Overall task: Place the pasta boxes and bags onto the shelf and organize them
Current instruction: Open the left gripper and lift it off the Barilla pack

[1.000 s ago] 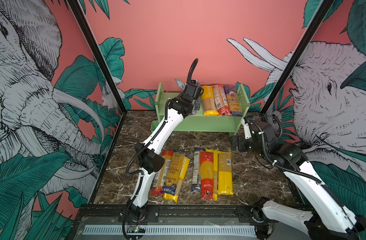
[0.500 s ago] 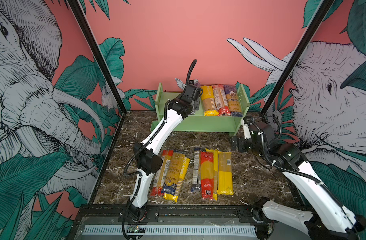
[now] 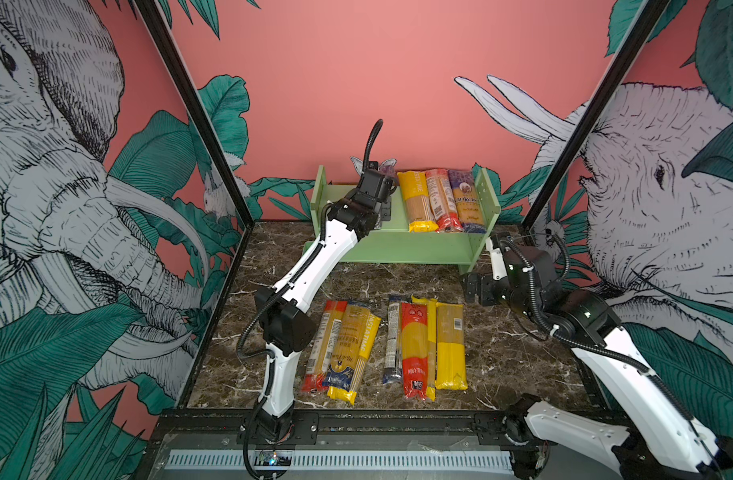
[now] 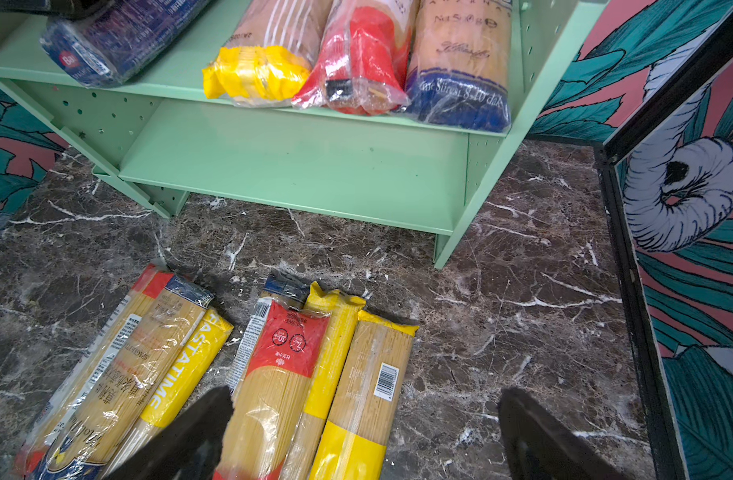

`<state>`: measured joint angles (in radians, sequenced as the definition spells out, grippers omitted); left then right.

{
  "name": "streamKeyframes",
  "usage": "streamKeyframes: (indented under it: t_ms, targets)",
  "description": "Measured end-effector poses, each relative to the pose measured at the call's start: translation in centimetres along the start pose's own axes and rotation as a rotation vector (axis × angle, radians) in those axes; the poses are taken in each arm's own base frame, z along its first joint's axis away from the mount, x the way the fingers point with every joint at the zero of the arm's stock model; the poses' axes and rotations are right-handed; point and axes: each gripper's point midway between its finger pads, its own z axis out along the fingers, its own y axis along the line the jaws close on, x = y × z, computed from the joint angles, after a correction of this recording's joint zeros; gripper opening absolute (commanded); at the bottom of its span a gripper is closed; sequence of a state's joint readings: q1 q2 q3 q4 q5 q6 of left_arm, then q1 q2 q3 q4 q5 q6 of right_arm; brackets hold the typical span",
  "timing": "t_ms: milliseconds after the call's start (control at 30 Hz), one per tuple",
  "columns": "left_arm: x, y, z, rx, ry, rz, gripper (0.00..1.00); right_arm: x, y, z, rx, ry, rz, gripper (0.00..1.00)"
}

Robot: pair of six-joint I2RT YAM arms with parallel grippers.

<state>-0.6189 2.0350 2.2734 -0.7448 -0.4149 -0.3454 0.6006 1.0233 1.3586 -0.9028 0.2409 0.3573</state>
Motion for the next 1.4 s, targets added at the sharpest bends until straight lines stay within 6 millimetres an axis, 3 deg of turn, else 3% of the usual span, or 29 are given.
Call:
streamKeyframes:
  t_ms: [233, 467, 633, 767, 933, 1400]
  targets:
    - [0.2, -1.5, -0.2, 0.078, 0.013, -0.028, 0.48, -0.1, 0.1, -0.7, -0.019, -0.017, 0.015, 0.99]
    - [0.4, -2.7, -0.8, 0.122, 0.022, -0.005, 0.51, -0.2, -0.1, -1.5, -0.026, -0.037, 0.027, 0.99]
    - [1.1, -1.8, -2.6, 0.101, 0.038, 0.035, 0.58, 0.1, -0.1, -1.4, -0.03, -0.031, 0.029, 0.99]
    - [1.8, -0.5, -4.0, 0.079, 0.06, 0.064, 0.59, 0.2, 0.1, -1.4, -0.041, -0.026, 0.034, 0.99]
    - [2.7, 0.1, -4.2, 0.089, 0.077, 0.064, 0.6, 0.2, 0.3, -1.4, -0.052, -0.023, 0.042, 0.99]
    - [2.7, -1.8, -3.3, 0.221, 0.107, 0.011, 0.56, 0.3, 0.3, -1.4, -0.052, -0.022, 0.046, 0.99]
